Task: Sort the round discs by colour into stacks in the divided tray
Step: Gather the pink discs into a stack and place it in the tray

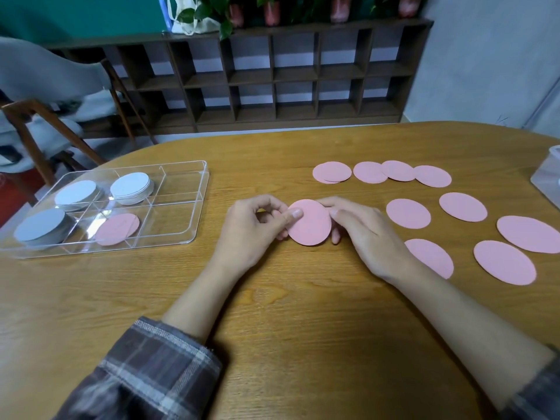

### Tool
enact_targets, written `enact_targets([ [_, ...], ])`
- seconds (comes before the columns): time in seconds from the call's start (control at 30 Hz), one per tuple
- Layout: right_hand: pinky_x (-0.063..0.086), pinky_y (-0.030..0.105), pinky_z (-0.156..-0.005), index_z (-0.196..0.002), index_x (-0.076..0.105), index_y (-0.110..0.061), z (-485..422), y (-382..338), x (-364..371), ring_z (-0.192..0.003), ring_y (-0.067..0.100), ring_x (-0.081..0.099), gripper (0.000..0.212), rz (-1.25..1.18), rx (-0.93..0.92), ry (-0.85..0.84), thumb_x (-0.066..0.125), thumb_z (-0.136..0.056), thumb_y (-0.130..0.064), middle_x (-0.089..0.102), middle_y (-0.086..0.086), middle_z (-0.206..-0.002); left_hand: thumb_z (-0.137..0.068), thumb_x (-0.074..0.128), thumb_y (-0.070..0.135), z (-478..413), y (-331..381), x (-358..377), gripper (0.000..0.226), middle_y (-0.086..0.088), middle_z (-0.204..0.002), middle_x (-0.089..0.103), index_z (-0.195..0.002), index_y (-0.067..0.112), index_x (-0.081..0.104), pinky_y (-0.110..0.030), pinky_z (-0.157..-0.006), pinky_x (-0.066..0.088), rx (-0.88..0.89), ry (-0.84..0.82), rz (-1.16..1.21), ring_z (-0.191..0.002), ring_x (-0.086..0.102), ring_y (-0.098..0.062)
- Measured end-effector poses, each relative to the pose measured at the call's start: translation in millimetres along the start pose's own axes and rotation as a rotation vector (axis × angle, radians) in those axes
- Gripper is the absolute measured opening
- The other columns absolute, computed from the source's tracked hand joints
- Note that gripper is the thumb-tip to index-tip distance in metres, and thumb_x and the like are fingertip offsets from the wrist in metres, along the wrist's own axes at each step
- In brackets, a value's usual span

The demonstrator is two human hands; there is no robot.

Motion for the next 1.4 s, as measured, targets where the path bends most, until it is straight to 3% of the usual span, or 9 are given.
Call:
enact_targets([
  [0.13, 0.050, 0.036, -0.082, -0.116, 0.067, -0.038, 0, 3, 4, -0.084, 0.010, 0.065, 0.016, 0.072, -0.009, -0.010, 0.057, -0.104, -0.034, 0.072, -0.005, -0.086, -0.089, 0.082, 0.021, 1, 1, 6, 0.020, 0.001, -0.060, 0.064, -0.081, 0.007, 0.070, -0.020, -0.058, 0.052, 0.004, 0.011, 0.005, -0.056, 0.063, -0.016],
  [0.23, 0.049, 0.033, -0.076, -0.111, 0.066, -0.035, 0, 4, 2, -0.074, 0.009, 0.063, 0.012, 0.078, -0.020, 0.032, 0.058, -0.104, -0.030, 0.071, -0.009, -0.077, -0.090, 0.081, 0.026, 1, 3, 12, 0.018, 0.000, -0.063, 0.063, -0.082, 0.013, 0.072, -0.026, -0.060, 0.050, 0.034, 0.029, -0.036, -0.058, 0.059, -0.014],
  [0.5, 0.053, 0.039, -0.076, -0.104, 0.065, -0.033, -2, 16, -23, -0.068, 0.020, 0.062, 0.009, 0.175, 0.041, 0.170, 0.058, -0.100, -0.029, 0.071, -0.001, -0.072, -0.092, 0.078, 0.027, 5, 12, 34, 0.015, 0.001, -0.081, 0.071, -0.104, 0.019, 0.076, -0.010, -0.067, 0.044, 0.156, 0.112, -0.241, -0.071, 0.062, -0.010],
  [0.73, 0.049, 0.036, -0.073, -0.106, 0.064, -0.032, 11, 29, -72, -0.072, 0.016, 0.064, 0.011, 0.234, 0.111, 0.247, 0.057, -0.101, -0.027, 0.073, -0.009, -0.073, -0.089, 0.078, 0.036, -3, 10, 59, 0.027, 0.008, -0.110, 0.066, -0.112, 0.023, 0.074, -0.037, -0.091, 0.053, 0.224, 0.000, -0.501, -0.100, 0.063, -0.011],
  [0.9, 0.053, 0.032, -0.079, -0.109, 0.065, -0.029, 22, 43, -100, -0.076, 0.013, 0.073, 0.011, 0.211, 0.140, 0.260, 0.056, -0.103, -0.027, 0.077, -0.004, -0.077, -0.084, 0.081, 0.047, -9, 15, 78, 0.046, 0.007, -0.134, 0.065, -0.122, 0.023, 0.072, -0.038, -0.101, 0.050, 0.190, -0.047, -0.574, -0.124, 0.059, -0.015],
  [1.0, 0.045, 0.014, -0.077, -0.111, 0.064, -0.030, 26, 52, -114, -0.081, 0.000, 0.068, 0.011, 0.245, 0.122, 0.311, 0.056, -0.103, -0.029, 0.077, -0.014, -0.082, -0.086, 0.079, 0.045, -18, 16, 89, 0.042, 0.006, -0.121, 0.073, -0.120, 0.023, 0.073, -0.038, -0.092, 0.054, 0.184, -0.052, -0.579, -0.108, 0.065, -0.018],
  [1.13, 0.049, 0.031, -0.075, -0.115, 0.064, -0.030, 26, 63, -123, -0.077, 0.000, 0.066, 0.014, 0.192, 0.117, 0.354, 0.057, -0.103, -0.031, 0.076, -0.014, -0.089, -0.096, 0.064, 0.038, -21, 29, 111, 0.019, 0.009, -0.095, 0.075, -0.105, 0.026, 0.075, -0.036, -0.074, 0.054, 0.256, -0.078, -0.636, -0.088, 0.067, -0.020],
  [1.27, 0.056, 0.042, -0.076, -0.113, 0.066, -0.030, 21, 67, -125, -0.072, 0.014, 0.066, 0.014, 0.199, 0.103, 0.417, 0.058, -0.101, -0.031, 0.072, -0.005, -0.084, -0.105, 0.040, 0.040, -21, 38, 135, 0.033, 0.003, -0.092, 0.075, -0.107, 0.020, 0.066, -0.047, -0.070, 0.055, 0.353, -0.083, -0.650, -0.086, 0.069, -0.029],
  [1.4, 0.055, 0.039, -0.078, -0.108, 0.066, -0.029, 20, 64, -122, -0.082, 0.016, 0.067, 0.010, 0.267, 0.071, 0.396, 0.058, -0.101, -0.029, 0.072, -0.009, -0.098, -0.107, 0.032, 0.043, -29, 37, 143, 0.039, 0.000, -0.099, 0.075, -0.110, 0.020, 0.063, -0.047, -0.075, 0.054, 0.388, -0.073, -0.569, -0.090, 0.069, -0.028],
])
Point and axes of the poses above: each hand's wrist, its own z-axis away from the middle knuckle, its own x-axis out of the palm, y = z × x, the point moved 3 cm from there along -z, towards the middle knuckle
